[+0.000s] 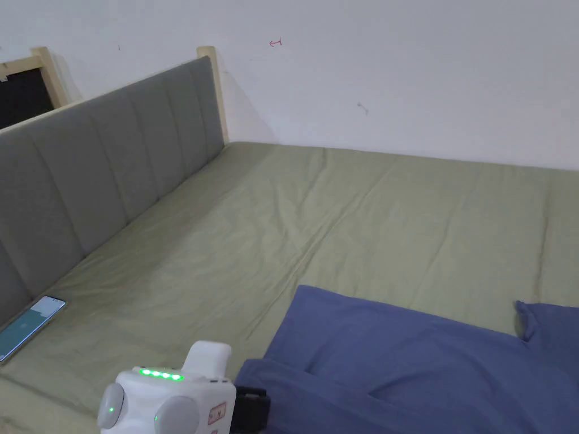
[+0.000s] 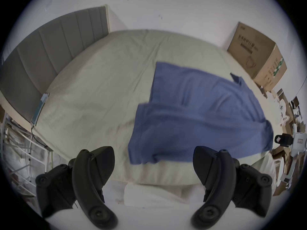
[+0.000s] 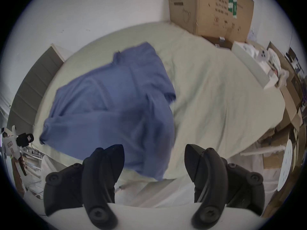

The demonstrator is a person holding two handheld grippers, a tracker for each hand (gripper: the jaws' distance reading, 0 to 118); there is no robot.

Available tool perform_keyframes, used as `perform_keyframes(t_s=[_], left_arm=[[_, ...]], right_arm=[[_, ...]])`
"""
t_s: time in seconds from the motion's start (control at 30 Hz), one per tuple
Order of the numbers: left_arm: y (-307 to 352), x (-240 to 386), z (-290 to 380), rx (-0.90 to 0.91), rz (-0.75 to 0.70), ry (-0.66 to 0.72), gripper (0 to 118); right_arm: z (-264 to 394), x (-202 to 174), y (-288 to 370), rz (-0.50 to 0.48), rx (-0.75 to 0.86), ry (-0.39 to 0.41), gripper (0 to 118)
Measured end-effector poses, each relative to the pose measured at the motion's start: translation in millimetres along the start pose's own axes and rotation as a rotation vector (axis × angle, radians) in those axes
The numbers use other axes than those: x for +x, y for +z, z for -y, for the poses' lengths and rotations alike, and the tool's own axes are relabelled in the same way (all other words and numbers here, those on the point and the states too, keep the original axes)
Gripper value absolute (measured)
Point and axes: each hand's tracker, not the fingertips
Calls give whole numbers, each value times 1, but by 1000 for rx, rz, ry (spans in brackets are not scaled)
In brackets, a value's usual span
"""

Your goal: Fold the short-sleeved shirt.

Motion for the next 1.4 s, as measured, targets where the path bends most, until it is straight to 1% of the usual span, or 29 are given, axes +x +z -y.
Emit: perform_keyframes(t_s=[0.03, 0.07, 0.1, 0.13, 0.17, 0.2, 0.23, 0.27, 0.3, 0.37, 0.43, 0.57, 0.63, 0.67, 0.7, 0.73, 0.77, 0.8, 0.93, 1.0, 1.03, 1.07, 1.13, 1.2, 1.23, 1.27, 1.33, 1.37, 1.4], left_arm=[[6, 7, -8, 35, 11, 0, 88], [10, 14, -14, 67, 32, -12, 61], [14, 23, -20, 99, 36, -33, 32], [14, 32, -24, 125, 33, -44, 7], [10, 39, -27, 124, 29, -57, 3], [5, 46, -29, 136, 28, -65, 2], [-6, 54, -30, 123, 34, -68, 0], [-15, 60, -30, 98, 39, -74, 0], [-23, 65, -27, 78, 21, -44, 0], [-34, 67, -22, 50, 74, 0, 0], [-40, 71, -24, 44, 79, -28, 0], [-47, 71, -46, 48, 59, -50, 0], [-53, 67, -62, 58, 77, -37, 0], [-56, 67, -67, 65, 79, -26, 0], [-60, 67, -72, 70, 85, -26, 0], [-65, 67, -76, 70, 86, -24, 0], [-69, 67, -78, 69, 86, -24, 0], [-75, 68, -80, 62, 84, -27, 0], [-94, 67, -81, 18, 75, -23, 0], [-99, 67, -80, 1, 74, -21, 0], [-99, 66, -78, -2, 72, -23, 0], [-100, 66, -78, -5, 71, -26, 0], [-101, 65, -78, -16, 65, -34, 0], [-102, 64, -78, -19, 60, -40, 0], [-101, 64, -79, -18, 58, -37, 0], [-100, 63, -79, -17, 61, -35, 0], [-99, 61, -82, -17, 60, -28, 0], [-100, 60, -84, -19, 61, -29, 0], [-101, 58, -87, -21, 60, -29, 0]], right_arm=[[-7, -5, 7, -18, 39, 5, 77], [-12, -9, 12, -22, 60, 9, 63], [-19, -15, 16, -37, 81, 22, 43], [-25, -21, 19, -50, 102, 33, 20], [-27, -25, 17, -49, 107, 21, 9], [-30, -27, 12, -56, 111, 2, 7], [-31, -28, 4, -80, 97, -19, 1], [-30, -29, -4, -89, 80, -34, 0], [-27, -29, -13, -83, 71, -66, 0], [-23, -27, -28, -103, 4, -73, 0], [-31, -23, -38, -125, -33, -72, 0], [-87, -15, -50, -130, 18, -63, 0], [-134, -10, -69, -143, 43, -95, 2], [-155, -8, -81, -145, 39, -95, 25], [-176, -7, -101, -118, 35, -89, 63], [-194, -5, -124, -71, 6, -50, 102], [-206, -4, -140, -27, -6, -36, 105], [-218, -3, -160, 27, -11, -27, 105], [-233, 7, -236, 96, -213, -8, 105], [-230, 9, -260, 132, -286, 29, 104], [-228, 7, -263, 119, -293, 15, 104], [-225, 3, -259, 126, -254, 16, 102], [-229, -3, -252, 131, -250, 38, 88], [-227, -9, -240, 129, -212, 70, 57], [-226, -12, -236, 115, -205, 77, 34], [-224, -15, -233, 113, -181, 71, 2], [-223, -24, -228, 102, -178, 66, 2], [-222, -28, -229, 135, -165, 74, 2], [-223, -28, -229, 129, -173, 81, 2]])
